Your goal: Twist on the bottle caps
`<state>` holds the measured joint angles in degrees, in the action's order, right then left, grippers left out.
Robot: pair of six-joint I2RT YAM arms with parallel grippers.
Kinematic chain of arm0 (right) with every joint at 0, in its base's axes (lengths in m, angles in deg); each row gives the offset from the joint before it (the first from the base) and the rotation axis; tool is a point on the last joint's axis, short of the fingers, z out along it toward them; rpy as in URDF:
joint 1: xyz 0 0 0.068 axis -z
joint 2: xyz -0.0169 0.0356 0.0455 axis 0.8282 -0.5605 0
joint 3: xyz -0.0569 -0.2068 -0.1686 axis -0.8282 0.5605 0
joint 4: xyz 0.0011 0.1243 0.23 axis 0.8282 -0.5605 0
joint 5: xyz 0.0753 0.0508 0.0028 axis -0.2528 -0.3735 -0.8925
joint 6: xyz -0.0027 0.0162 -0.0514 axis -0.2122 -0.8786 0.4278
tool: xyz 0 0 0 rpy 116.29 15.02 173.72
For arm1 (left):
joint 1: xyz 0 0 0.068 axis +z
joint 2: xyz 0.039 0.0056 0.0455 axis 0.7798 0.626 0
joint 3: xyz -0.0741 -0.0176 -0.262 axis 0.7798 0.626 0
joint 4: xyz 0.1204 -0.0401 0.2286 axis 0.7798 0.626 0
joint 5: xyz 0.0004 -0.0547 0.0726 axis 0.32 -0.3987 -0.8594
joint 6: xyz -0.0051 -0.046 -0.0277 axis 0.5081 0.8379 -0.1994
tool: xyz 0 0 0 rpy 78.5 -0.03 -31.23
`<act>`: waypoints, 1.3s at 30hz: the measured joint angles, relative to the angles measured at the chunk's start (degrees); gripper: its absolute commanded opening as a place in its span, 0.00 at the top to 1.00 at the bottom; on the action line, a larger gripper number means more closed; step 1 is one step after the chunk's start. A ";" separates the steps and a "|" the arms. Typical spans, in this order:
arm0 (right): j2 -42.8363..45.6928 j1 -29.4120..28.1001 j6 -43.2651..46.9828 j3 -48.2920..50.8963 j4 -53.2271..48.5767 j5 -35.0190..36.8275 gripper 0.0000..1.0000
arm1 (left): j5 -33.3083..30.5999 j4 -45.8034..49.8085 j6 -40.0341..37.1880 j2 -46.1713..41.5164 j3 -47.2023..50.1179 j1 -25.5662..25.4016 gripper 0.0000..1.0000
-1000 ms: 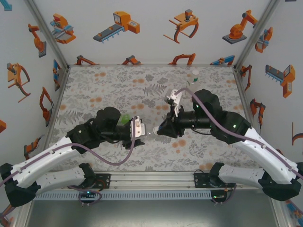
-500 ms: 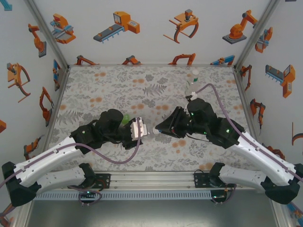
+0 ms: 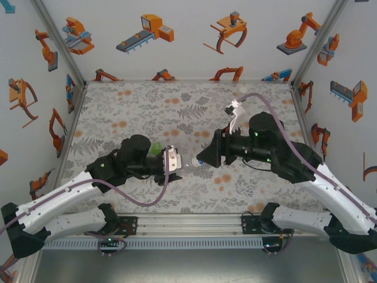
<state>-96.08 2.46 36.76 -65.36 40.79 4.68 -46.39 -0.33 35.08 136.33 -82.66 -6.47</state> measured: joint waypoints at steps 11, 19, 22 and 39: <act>-3.76 0.00 52.72 -5.86 -6.97 -18.93 0.49 | 3.28 0.31 0.07 -1.38 -0.74 0.00 1.00; -6.19 0.00 65.88 -6.34 -9.53 -23.54 0.54 | 3.67 0.59 0.48 -1.99 -0.74 0.00 1.00; -6.29 0.00 67.25 -6.34 -9.51 -24.50 0.55 | 3.85 0.68 0.48 -1.99 -0.74 0.00 1.00; -6.73 0.00 68.32 -5.14 -8.22 -25.79 0.79 | 4.07 1.70 0.46 -2.25 -0.74 -0.02 1.00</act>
<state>-102.81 2.46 105.09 -70.50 32.57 -21.11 -42.33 1.38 35.54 134.08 -83.41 -6.49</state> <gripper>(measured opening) 0.300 0.546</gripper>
